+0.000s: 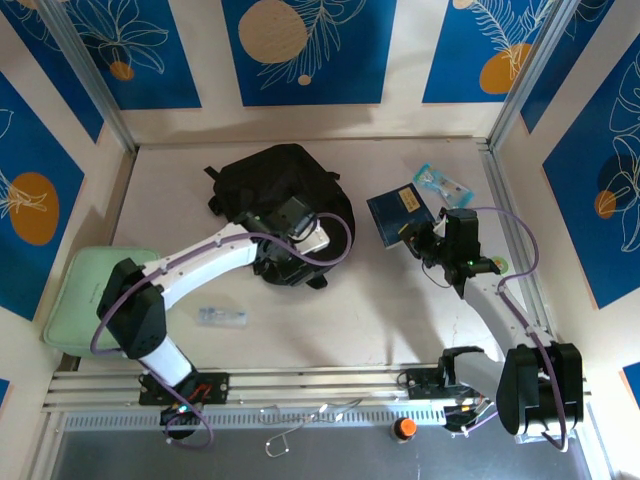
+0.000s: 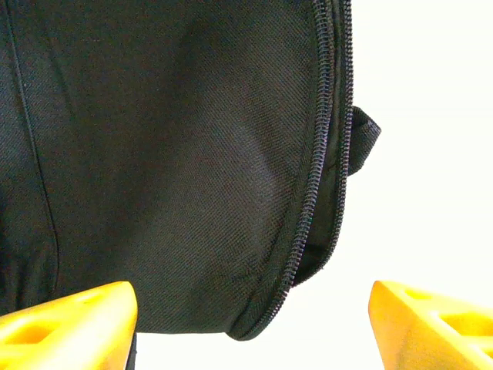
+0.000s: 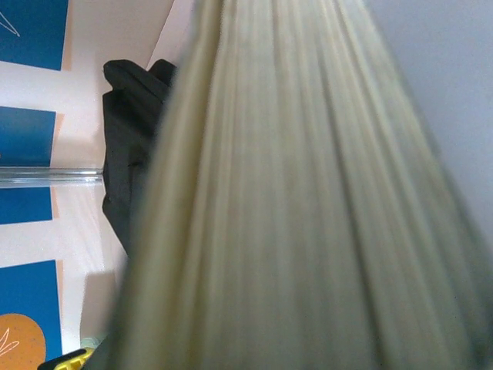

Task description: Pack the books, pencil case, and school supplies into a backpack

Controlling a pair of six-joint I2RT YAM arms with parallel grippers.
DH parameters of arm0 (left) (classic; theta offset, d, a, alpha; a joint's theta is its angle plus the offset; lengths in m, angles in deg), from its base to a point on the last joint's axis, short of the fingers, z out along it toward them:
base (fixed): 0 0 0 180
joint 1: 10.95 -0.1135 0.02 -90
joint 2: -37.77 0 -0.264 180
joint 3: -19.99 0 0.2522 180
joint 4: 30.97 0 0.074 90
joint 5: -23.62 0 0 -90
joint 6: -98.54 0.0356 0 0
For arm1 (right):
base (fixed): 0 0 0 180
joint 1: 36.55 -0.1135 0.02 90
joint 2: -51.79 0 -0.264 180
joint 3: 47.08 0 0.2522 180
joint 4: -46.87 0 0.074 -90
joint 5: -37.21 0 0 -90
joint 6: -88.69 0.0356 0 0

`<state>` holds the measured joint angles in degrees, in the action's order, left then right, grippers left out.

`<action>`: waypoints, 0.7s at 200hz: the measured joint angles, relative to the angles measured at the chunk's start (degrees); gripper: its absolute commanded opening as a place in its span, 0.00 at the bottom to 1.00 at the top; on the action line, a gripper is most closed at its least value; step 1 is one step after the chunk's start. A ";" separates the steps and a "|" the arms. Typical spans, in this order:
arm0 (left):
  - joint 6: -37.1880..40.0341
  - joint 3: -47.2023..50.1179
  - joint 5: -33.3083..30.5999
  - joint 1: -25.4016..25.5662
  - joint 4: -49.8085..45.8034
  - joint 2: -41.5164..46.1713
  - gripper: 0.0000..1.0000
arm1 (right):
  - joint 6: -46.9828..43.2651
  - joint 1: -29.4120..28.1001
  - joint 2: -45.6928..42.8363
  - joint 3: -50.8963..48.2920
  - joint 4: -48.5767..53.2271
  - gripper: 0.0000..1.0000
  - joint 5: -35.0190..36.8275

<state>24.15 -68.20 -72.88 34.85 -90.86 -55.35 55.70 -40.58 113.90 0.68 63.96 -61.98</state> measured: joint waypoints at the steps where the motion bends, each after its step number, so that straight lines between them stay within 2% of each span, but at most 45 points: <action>1: 0.07 0.00 0.00 0.02 0.02 -0.04 0.77 | 0.00 0.00 0.00 0.00 0.02 0.06 0.02; 53: 2.99 -0.83 -4.24 0.72 -0.48 -5.57 0.67 | 0.00 0.00 0.00 0.00 0.37 0.06 0.00; 92: 4.22 -2.95 -8.17 0.94 -1.07 -8.87 0.52 | 0.00 0.04 -0.02 0.00 0.61 0.06 0.00; 140: 4.52 -5.57 -9.49 0.96 -1.42 -9.11 0.25 | 0.00 0.50 -0.04 0.00 0.61 0.06 0.00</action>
<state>28.68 -73.78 -82.37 35.81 -92.28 -64.47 55.70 -40.08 113.86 0.68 64.58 -61.98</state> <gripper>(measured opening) 0.291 0.107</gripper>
